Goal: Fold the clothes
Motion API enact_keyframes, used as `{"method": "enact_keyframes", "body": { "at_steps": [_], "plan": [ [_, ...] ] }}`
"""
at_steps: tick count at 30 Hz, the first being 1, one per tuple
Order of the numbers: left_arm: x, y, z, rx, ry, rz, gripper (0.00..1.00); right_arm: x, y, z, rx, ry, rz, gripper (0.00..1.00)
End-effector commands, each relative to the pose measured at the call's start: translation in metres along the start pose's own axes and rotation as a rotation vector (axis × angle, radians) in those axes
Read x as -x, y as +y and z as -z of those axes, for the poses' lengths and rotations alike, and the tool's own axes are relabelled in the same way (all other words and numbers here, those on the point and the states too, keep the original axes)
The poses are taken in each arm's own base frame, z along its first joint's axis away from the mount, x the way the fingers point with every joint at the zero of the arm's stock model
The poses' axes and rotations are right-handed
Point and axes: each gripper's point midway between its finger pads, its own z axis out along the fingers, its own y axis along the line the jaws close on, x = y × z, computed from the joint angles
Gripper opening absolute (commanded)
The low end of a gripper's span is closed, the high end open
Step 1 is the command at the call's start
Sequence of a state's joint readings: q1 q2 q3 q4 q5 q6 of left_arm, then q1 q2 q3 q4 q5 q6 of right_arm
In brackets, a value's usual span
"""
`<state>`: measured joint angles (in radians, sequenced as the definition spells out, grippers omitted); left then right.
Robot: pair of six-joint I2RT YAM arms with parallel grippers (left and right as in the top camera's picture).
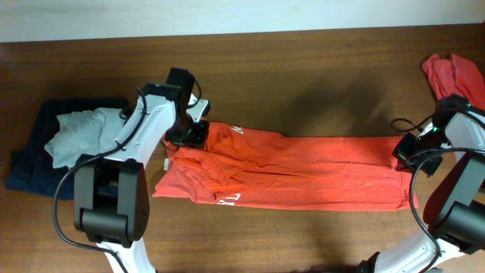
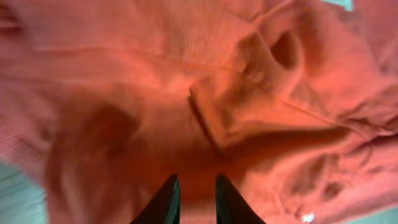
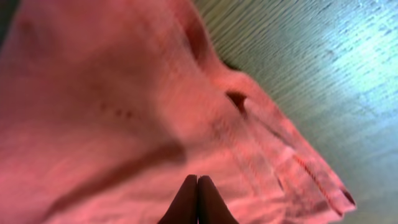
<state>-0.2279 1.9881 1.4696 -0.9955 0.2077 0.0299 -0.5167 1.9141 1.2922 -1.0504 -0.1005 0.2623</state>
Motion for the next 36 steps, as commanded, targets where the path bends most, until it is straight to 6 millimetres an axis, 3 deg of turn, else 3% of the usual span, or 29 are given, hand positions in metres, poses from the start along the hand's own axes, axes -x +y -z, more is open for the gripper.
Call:
{"method": "enact_keyframes", "body": {
  "at_steps": [1,11,15,18,21,25,29,32,36],
  "plan": [
    [-0.007,-0.002,-0.019,-0.034,0.009,-0.001,0.20,-0.004,-0.006,-0.012,-0.033,-0.010,-0.021,0.04],
    [0.004,0.009,-0.072,-0.031,-0.049,-0.012,0.19,0.018,0.010,-0.043,0.054,-0.152,-0.104,0.04],
    [0.007,0.018,-0.103,-0.031,-0.036,0.033,0.15,0.032,0.028,-0.046,0.082,-0.226,-0.076,0.04],
    [0.014,0.034,-0.109,0.005,-0.042,0.057,0.14,0.044,0.046,-0.044,0.113,-0.288,-0.054,0.05],
    [0.035,0.053,-0.098,0.032,-0.103,0.087,0.14,0.052,0.057,-0.040,0.140,-0.328,-0.069,0.06],
    [0.071,0.071,-0.069,0.029,-0.204,0.115,0.14,0.051,0.065,-0.039,0.196,-0.313,-0.088,0.07],
    [0.104,0.080,-0.027,0.015,-0.275,0.131,0.14,0.051,0.080,-0.023,0.346,-0.276,-0.052,0.20],
    [0.118,0.079,0.003,0.019,-0.297,0.128,0.15,0.058,0.069,-0.001,0.425,-0.261,-0.103,0.29],
    [0.127,0.074,0.032,0.020,-0.306,0.120,0.35,0.068,0.047,0.029,0.528,-0.268,-0.049,0.36]
  ]
}}
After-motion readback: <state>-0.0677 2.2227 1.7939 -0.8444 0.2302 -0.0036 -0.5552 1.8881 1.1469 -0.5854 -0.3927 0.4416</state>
